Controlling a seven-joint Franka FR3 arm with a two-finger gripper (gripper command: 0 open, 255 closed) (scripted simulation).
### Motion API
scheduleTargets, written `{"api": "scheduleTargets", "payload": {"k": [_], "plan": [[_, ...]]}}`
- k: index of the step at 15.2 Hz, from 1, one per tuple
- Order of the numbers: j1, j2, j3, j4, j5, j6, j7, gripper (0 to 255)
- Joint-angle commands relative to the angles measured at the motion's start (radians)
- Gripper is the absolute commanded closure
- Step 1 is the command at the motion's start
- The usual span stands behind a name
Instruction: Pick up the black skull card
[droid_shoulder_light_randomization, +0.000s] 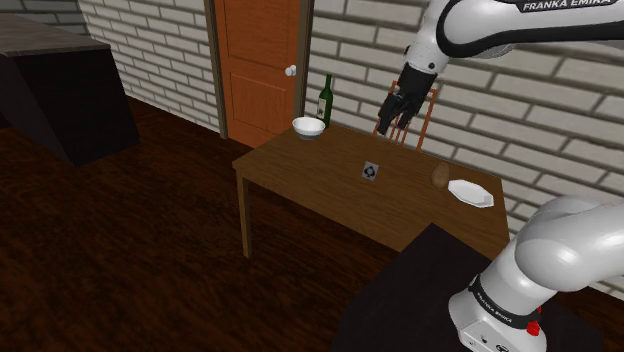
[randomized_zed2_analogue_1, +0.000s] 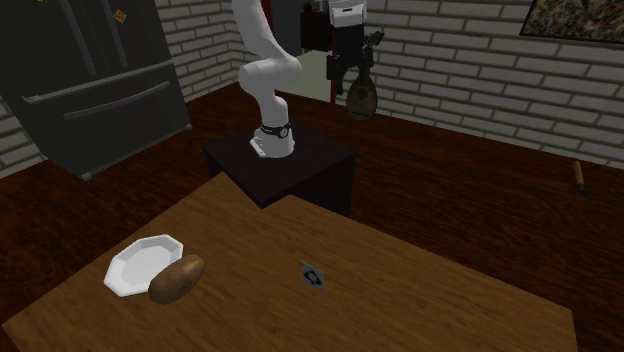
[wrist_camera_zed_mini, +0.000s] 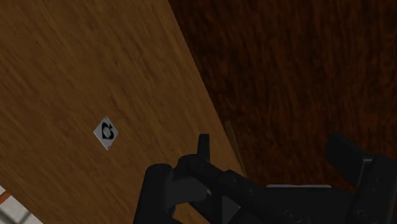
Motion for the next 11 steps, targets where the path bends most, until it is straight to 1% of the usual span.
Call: {"api": "scheduleTargets", "payload": {"k": [1, 6, 11], "plan": [[-0.02, 0.055, 0.01, -0.011, -0.009, 0.077, 0.041, 0], [-0.074, 0.197, 0.026, -0.017, -0.044, 0.242, 0.14, 0], [-0.128, 0.351, 0.034, 0.006, -0.096, 0.389, 0.251, 0]]}}
